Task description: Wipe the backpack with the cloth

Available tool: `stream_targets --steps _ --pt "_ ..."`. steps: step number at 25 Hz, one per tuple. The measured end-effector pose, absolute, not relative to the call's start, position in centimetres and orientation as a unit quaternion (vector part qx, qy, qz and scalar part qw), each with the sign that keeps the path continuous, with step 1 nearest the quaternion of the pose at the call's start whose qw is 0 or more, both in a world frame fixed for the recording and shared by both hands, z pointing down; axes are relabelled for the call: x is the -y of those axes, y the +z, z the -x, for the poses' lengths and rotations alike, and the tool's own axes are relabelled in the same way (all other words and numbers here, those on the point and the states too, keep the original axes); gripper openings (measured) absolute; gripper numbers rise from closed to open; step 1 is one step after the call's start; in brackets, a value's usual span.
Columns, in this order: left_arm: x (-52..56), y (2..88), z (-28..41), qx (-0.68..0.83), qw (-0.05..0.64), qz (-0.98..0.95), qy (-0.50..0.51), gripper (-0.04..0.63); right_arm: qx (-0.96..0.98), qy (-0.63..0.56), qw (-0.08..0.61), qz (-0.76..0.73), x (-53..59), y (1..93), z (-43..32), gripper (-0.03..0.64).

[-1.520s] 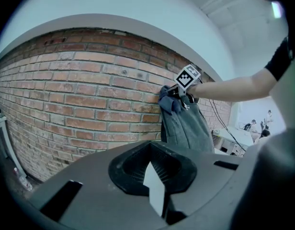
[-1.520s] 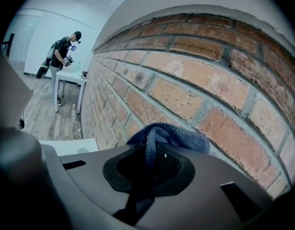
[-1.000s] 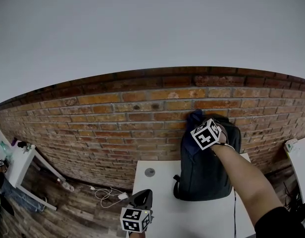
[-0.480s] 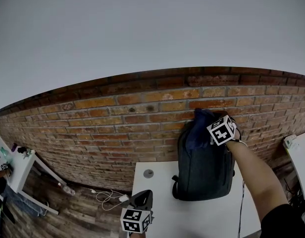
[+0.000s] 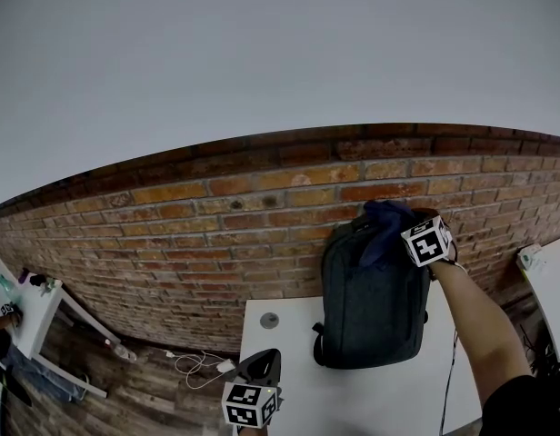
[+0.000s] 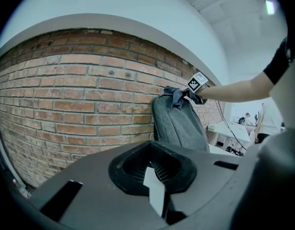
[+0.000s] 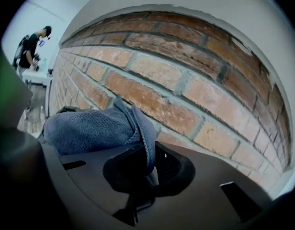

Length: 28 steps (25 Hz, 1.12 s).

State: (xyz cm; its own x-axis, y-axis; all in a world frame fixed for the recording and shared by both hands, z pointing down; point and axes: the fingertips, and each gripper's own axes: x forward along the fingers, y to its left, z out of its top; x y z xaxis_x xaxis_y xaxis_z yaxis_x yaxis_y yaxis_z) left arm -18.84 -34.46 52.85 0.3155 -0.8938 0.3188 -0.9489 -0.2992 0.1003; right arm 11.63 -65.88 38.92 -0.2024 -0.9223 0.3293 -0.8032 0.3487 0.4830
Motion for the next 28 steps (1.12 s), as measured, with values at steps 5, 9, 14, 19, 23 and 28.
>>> stream_targets --steps 5,9,14,19,23,28 --pt "34.4 52.9 18.9 0.575 0.138 -0.800 0.103 -0.012 0.758 -0.041 0.276 -0.590 66.3 40.2 -15.9 0.031" --pt "34.6 52.8 18.9 0.573 0.136 -0.802 0.103 -0.012 0.758 -0.029 0.271 -0.593 66.1 40.6 -16.7 0.031" --pt "34.5 52.6 19.0 0.573 0.135 -0.803 0.099 -0.012 0.733 -0.034 0.285 -0.616 66.4 40.5 -18.3 0.031" --pt "34.3 52.8 19.4 0.573 0.139 -0.802 0.097 -0.012 0.729 0.047 0.266 -0.629 65.9 44.0 -21.5 0.031" --pt "34.2 53.1 19.3 0.571 0.141 -0.803 0.094 -0.012 0.750 0.051 0.215 -0.624 65.5 43.2 -21.0 0.031" --pt "34.3 52.9 19.3 0.569 0.140 -0.805 0.092 -0.012 0.764 0.040 0.190 -0.615 65.7 40.8 -18.8 0.031"
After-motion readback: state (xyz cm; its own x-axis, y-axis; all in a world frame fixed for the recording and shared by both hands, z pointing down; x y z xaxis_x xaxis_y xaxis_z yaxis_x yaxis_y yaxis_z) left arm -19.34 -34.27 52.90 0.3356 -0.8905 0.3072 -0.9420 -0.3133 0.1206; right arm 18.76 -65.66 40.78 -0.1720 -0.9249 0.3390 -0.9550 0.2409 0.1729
